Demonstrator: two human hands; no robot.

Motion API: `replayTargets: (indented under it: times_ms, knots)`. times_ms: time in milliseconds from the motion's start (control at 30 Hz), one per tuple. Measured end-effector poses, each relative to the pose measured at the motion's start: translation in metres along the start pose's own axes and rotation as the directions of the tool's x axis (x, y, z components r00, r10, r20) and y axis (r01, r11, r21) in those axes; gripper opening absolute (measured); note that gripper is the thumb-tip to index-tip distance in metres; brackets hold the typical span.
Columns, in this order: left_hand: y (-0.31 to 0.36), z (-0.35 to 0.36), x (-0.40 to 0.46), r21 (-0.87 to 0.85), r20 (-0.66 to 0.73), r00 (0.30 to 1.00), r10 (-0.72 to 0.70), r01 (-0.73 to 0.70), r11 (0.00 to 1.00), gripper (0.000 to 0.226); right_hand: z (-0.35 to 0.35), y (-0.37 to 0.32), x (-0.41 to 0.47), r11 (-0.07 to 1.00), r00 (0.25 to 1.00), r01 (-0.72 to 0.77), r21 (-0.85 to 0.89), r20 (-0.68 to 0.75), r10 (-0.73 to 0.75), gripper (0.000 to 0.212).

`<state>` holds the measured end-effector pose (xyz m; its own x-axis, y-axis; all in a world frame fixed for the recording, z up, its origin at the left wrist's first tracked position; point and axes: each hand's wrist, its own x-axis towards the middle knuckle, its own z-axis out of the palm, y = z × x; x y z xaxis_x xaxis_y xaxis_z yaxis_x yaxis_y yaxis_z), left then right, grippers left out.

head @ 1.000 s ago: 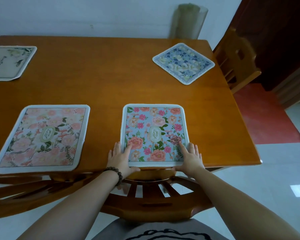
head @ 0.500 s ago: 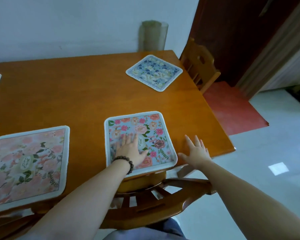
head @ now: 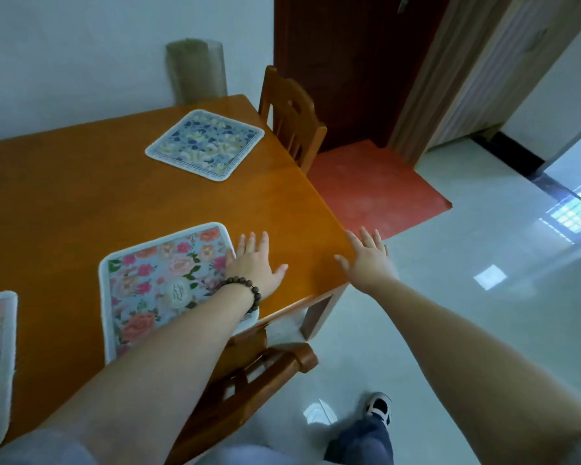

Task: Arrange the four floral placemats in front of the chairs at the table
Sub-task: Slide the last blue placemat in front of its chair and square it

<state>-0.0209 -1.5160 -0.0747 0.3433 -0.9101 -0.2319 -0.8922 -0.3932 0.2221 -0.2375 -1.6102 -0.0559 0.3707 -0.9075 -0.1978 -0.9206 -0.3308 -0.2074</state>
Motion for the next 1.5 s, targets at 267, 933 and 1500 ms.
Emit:
replayTargets:
  times_ms: [267, 933, 1500]
  knots:
    - [0.152, 0.023, 0.081, 0.043, -0.034, 0.994, -0.101, 0.102, 0.994, 0.086, -0.031, 0.133, 0.097, 0.993, 0.993, 0.115, 0.014, 0.005, -0.115, 0.066]
    - [0.256, -0.008, 0.222, -0.086, -0.210, 0.858, -0.468, 0.461, 0.883, 0.078, -0.114, 0.221, 0.308, 0.907, 0.908, 0.413, 0.083, 0.034, -0.417, 0.065]
    - [0.167, -0.074, 0.421, -0.191, -0.220, 0.585, -0.780, 0.759, 0.623, 0.087, -0.148, 0.064, 0.584, 0.671, 0.662, 0.741, -0.015, 0.180, -0.727, 0.063]
